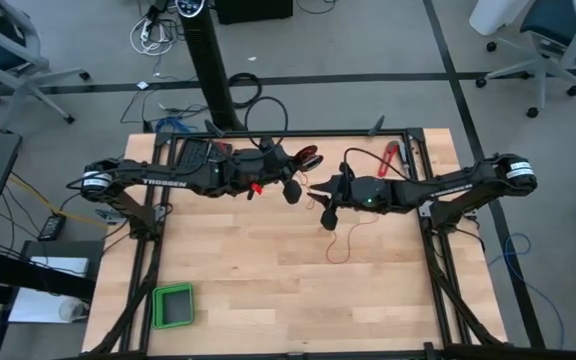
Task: Coil cords
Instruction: Coil the red wire onto the black spool
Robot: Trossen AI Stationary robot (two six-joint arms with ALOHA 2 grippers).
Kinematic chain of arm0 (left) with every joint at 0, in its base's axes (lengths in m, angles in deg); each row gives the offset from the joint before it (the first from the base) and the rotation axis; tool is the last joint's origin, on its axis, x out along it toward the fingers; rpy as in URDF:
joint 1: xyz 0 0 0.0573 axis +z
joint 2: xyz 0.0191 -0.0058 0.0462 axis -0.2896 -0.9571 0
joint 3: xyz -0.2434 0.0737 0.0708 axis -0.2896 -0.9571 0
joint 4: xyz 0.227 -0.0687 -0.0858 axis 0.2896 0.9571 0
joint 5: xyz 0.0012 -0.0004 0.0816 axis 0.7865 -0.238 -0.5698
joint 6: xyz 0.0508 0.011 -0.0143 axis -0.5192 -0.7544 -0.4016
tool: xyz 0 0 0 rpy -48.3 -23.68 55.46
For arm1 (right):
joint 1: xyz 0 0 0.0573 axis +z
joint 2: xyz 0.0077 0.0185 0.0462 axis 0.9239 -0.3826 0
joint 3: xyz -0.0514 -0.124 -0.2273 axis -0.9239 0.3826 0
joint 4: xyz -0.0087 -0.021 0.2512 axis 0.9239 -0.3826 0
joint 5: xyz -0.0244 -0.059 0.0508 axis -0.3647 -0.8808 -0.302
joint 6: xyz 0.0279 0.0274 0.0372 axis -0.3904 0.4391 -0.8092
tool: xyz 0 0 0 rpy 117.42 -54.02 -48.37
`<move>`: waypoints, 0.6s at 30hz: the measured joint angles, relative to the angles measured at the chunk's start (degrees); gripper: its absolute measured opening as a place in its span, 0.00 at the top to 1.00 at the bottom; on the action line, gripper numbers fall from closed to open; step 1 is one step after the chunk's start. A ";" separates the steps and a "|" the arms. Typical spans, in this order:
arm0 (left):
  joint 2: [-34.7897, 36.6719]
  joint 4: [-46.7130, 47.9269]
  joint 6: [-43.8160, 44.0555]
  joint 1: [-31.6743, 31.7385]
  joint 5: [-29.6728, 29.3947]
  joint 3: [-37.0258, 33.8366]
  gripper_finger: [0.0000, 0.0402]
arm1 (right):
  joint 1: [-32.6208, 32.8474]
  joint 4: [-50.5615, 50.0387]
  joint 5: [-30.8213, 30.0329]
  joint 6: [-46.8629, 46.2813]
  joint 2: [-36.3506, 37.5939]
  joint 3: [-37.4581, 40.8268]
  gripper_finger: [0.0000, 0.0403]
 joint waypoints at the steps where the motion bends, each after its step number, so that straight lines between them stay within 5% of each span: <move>1: 0.00 -0.06 0.04 0.00 0.01 0.00 0.99 | 0.00 -0.47 0.02 0.02 -0.17 0.04 0.77; 9: 0.00 -0.71 0.58 0.00 0.25 0.02 0.99 | -0.13 -0.90 -1.14 1.28 -1.64 0.00 0.84; 12: 0.00 -0.72 1.62 0.00 1.38 0.02 0.99 | -0.17 -4.23 -2.83 3.28 -2.00 0.04 0.97; 18: 0.02 3.89 1.69 -0.02 2.56 0.02 0.99 | -1.64 -17.71 -9.29 2.46 2.18 0.04 0.99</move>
